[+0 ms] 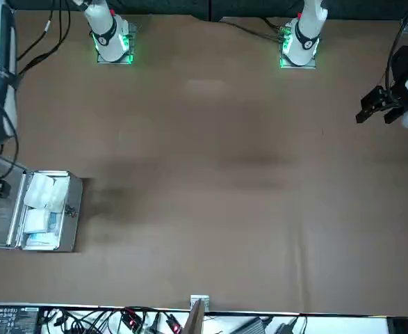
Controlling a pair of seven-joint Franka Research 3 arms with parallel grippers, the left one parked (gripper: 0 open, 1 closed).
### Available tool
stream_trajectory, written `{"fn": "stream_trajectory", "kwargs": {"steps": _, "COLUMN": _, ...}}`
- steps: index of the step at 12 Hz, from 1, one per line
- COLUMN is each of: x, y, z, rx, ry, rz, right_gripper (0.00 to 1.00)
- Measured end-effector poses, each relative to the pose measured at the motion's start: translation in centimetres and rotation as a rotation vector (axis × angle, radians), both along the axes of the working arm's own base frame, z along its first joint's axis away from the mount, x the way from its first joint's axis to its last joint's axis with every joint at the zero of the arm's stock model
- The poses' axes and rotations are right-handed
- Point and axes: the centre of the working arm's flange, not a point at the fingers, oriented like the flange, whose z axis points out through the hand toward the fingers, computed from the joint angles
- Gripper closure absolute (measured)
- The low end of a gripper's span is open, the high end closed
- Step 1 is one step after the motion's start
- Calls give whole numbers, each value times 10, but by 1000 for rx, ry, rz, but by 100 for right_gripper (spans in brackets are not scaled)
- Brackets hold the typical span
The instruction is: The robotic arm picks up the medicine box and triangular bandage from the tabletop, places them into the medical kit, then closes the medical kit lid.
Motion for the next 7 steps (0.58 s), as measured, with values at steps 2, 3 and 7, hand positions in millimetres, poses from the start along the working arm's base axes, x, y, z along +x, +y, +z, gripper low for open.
{"fn": "stream_trajectory", "kwargs": {"steps": 2, "x": -5, "y": -29, "z": 4, "rx": 5, "ry": 14, "rz": 10, "right_gripper": 24}}
{"fn": "stream_trajectory", "kwargs": {"steps": 3, "x": -8, "y": -46, "z": 3, "rx": 16, "ry": 18, "rz": 4, "right_gripper": 38}}
{"fn": "stream_trajectory", "kwargs": {"steps": 7, "x": -23, "y": -129, "z": -2, "rx": 90, "ry": 2, "rz": 29, "right_gripper": 89}}
